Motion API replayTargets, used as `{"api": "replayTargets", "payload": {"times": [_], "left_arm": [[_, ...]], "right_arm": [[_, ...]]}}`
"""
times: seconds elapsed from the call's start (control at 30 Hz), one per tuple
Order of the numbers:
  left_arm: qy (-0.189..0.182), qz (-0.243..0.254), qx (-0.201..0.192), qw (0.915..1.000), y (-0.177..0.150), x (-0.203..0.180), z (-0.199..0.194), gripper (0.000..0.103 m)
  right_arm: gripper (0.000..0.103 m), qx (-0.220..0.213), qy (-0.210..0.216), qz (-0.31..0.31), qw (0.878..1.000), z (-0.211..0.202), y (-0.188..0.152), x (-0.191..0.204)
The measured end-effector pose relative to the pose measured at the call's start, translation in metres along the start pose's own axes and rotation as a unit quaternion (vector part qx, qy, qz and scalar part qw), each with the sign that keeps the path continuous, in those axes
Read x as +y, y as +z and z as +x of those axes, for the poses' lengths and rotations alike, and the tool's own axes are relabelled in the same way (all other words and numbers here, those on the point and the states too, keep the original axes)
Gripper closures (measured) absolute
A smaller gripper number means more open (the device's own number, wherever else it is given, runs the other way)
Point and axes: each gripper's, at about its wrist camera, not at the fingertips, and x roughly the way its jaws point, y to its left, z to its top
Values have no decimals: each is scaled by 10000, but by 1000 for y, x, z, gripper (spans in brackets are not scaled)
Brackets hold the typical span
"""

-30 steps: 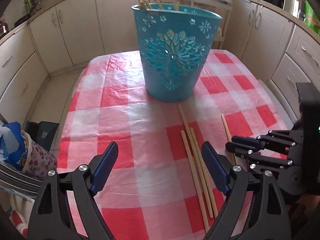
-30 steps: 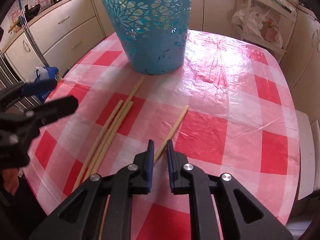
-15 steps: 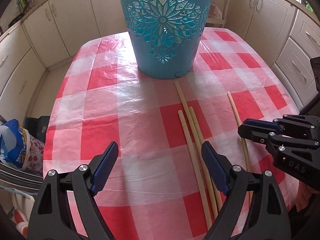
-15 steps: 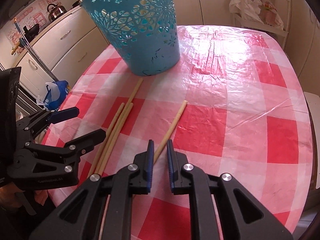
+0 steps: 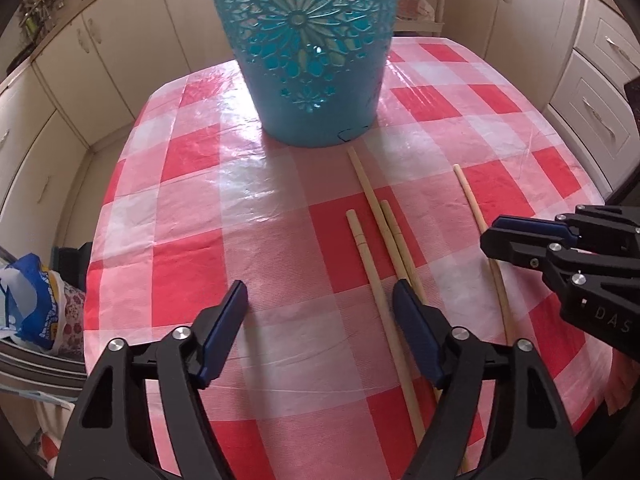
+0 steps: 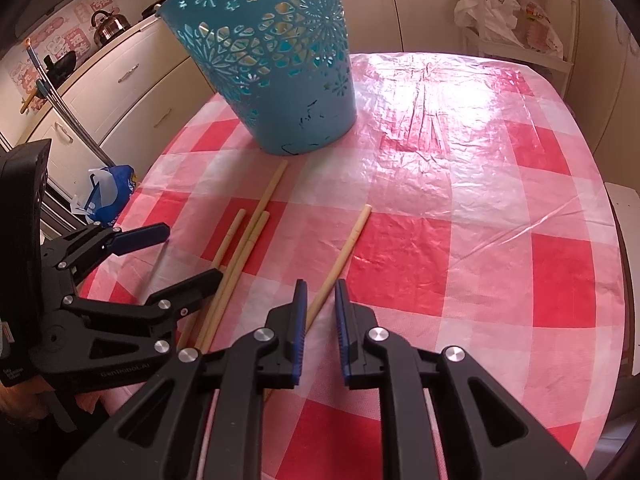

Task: Organize utensils
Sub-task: 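Move both grippers back down to the remaining chopsticks on the tablecloth, then close the left gripper on a chopstick while the right gripper closes on another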

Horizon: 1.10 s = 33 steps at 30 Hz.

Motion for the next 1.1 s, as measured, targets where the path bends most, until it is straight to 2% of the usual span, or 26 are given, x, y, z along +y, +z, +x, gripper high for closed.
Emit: {"api": "replayTargets", "payload": {"times": [0.1, 0.2, 0.33, 0.43, 0.5, 0.53, 0.57, 0.73, 0.97, 1.03, 1.1], "left_arm": [[-19, 86, -14, 10000, 2, 0, -1, 55], [-98, -127, 39, 9999, 4, 9, -1, 57], [-367, -300, 54, 9989, 10, 13, 5, 59], [-425, -265, -8, 9987, 16, 10, 8, 73], [-576, -262, 21, 9980, 17, 10, 8, 93], [-648, -234, 46, 9976, 17, 9, 9, 94], [-718, -181, 43, 9972, 17, 8, 8, 97], [-809, -51, 129, 9966, 15, 2, 10, 97], [-593, 174, 152, 9980, 15, -5, 10, 98], [-708, 52, 155, 9974, 16, -1, 7, 98], [-890, -55, -41, 9960, 16, 5, -7, 98]], "right_arm": [[87, -41, -74, 31, 10000, -1, 1, -2], [86, -78, -113, 107, 9998, -2, 2, -6], [77, -170, -146, 159, 9996, 0, 6, -7], [77, -220, -276, 41, 9994, 1, 8, -2], [77, -210, -431, -164, 9987, 2, 7, 4], [80, -206, -503, -261, 9982, 3, 7, 6], [92, -195, -611, -395, 9972, 4, 7, 10], [92, -115, -670, -586, 9960, 7, 7, 16], [92, -53, -686, -670, 9954, 7, 7, 18], [93, -66, -591, -566, 9966, 7, 7, 15], [95, -65, -403, -329, 9986, 6, 7, 8]]}}
